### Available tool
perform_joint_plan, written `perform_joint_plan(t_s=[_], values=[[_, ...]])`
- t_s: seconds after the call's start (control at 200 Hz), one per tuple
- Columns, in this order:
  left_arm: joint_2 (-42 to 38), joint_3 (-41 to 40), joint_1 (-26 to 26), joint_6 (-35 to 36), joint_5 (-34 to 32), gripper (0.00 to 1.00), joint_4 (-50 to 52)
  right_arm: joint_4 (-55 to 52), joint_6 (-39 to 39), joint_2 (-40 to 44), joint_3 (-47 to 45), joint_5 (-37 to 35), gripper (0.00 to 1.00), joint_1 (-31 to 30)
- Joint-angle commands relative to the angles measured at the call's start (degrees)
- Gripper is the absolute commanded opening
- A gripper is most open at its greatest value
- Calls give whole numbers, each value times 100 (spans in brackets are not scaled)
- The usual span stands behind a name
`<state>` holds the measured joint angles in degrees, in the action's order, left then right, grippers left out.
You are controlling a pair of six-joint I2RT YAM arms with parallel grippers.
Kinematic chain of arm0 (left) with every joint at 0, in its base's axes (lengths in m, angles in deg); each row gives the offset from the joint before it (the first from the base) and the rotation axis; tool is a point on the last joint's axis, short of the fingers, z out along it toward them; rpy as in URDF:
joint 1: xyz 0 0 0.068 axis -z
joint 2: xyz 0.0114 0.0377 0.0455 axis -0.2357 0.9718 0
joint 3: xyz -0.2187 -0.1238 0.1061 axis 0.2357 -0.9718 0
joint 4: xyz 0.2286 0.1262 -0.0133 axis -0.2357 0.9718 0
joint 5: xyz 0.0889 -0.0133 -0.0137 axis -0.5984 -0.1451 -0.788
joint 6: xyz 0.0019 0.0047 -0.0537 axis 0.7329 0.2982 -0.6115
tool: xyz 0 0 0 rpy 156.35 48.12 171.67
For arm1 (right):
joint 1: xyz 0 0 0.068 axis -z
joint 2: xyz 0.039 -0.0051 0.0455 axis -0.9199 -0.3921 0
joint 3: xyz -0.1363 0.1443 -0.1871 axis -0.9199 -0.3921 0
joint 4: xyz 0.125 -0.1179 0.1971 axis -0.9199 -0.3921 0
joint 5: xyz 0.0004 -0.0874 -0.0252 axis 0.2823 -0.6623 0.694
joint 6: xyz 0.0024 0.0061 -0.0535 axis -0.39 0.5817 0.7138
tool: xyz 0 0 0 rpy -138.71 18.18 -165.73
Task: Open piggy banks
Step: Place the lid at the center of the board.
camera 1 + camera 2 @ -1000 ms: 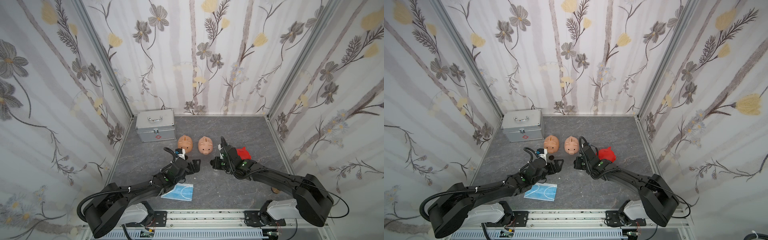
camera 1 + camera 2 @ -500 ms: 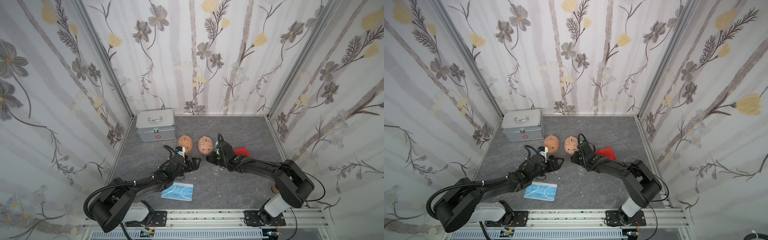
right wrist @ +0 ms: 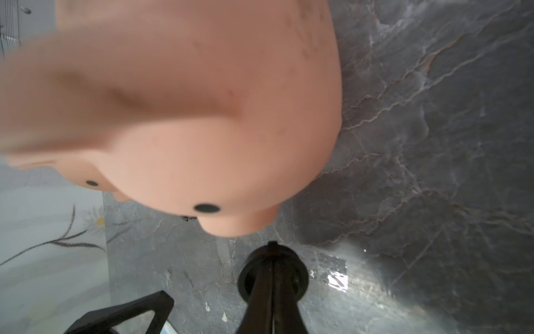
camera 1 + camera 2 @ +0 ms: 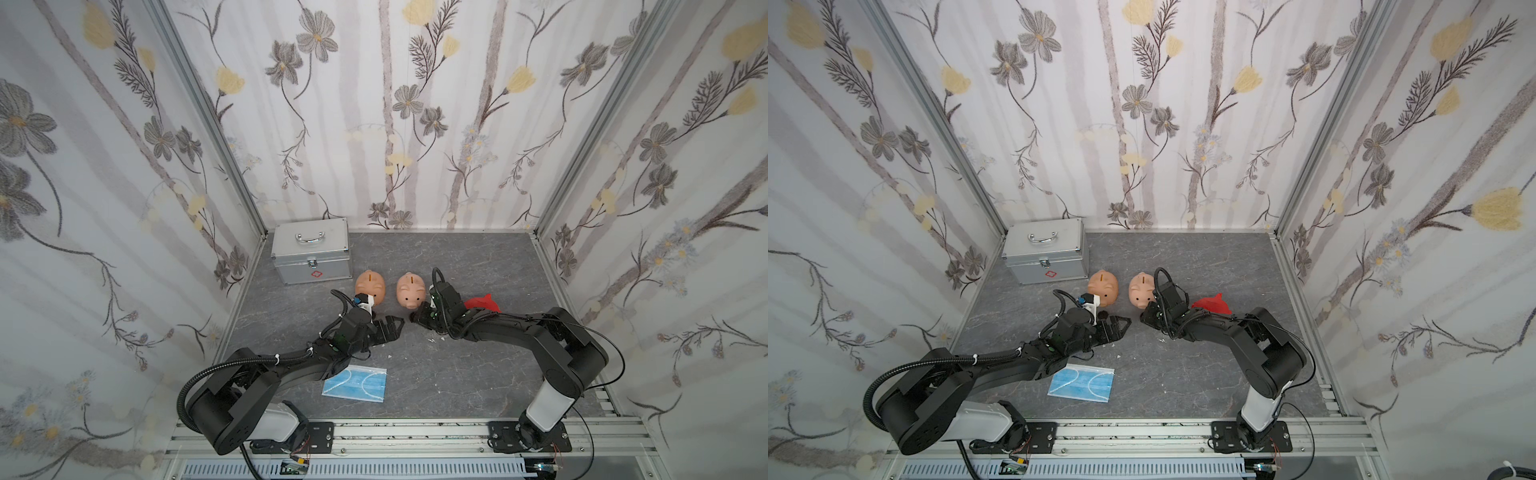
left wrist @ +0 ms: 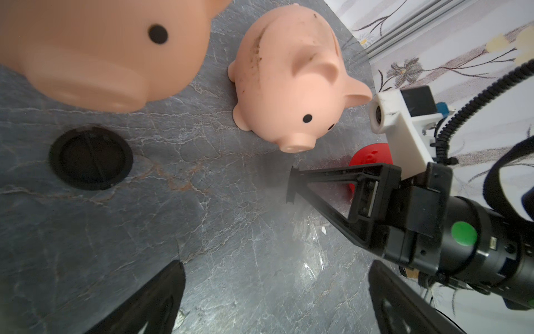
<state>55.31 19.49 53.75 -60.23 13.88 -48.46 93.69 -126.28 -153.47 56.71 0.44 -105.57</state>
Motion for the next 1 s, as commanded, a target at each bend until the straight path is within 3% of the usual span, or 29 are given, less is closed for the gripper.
perform_joint_plan(t_s=[0.0,0.635,0.874,0.994], values=[[18,46,-4,-73,11,100,-137,368,-66,-65,77,67,0,50],[118,-50,65,-74,33,100,-195,346,3,-256,243,181,0,179],[361,14,207,-91,74,100,-356,507,-87,-388,212,361,4,170],[363,33,207,-65,70,100,-326,536,-87,-412,223,409,12,171]])
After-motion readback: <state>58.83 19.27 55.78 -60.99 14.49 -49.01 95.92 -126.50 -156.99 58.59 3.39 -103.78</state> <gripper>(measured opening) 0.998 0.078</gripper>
